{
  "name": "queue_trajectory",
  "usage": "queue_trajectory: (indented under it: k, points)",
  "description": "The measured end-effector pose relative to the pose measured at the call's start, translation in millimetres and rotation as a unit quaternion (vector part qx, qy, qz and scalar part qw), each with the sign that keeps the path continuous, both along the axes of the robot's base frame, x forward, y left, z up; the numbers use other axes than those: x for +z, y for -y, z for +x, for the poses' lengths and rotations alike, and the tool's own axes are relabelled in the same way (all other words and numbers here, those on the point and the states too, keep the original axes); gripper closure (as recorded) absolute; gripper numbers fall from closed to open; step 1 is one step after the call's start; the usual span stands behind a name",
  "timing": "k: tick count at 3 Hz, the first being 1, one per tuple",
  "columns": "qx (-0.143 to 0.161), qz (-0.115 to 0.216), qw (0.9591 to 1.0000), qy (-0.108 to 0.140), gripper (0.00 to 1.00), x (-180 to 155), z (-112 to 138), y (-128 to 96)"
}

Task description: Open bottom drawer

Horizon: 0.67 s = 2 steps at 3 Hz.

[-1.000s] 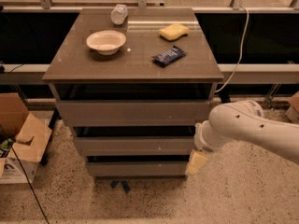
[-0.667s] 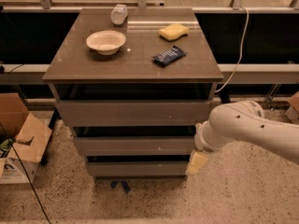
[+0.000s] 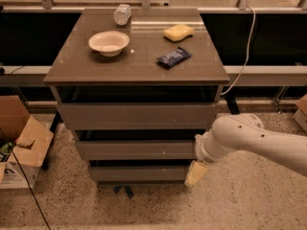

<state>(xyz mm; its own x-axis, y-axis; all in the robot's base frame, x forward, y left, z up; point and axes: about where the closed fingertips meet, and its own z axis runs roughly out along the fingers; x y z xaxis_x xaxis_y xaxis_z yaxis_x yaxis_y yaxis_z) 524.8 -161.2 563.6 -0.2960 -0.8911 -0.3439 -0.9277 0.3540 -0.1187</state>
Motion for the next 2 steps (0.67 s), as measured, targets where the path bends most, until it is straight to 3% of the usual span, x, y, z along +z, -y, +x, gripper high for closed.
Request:
queue_trajectory:
  k: [1,2]
  points:
    - [0.043,0.033,0.9985,0.0,0.0,-22.8,-8.2,1.2]
    - [0.08,0.067,0.9946,-0.001,0.0,-44.9,-13.4,4.3]
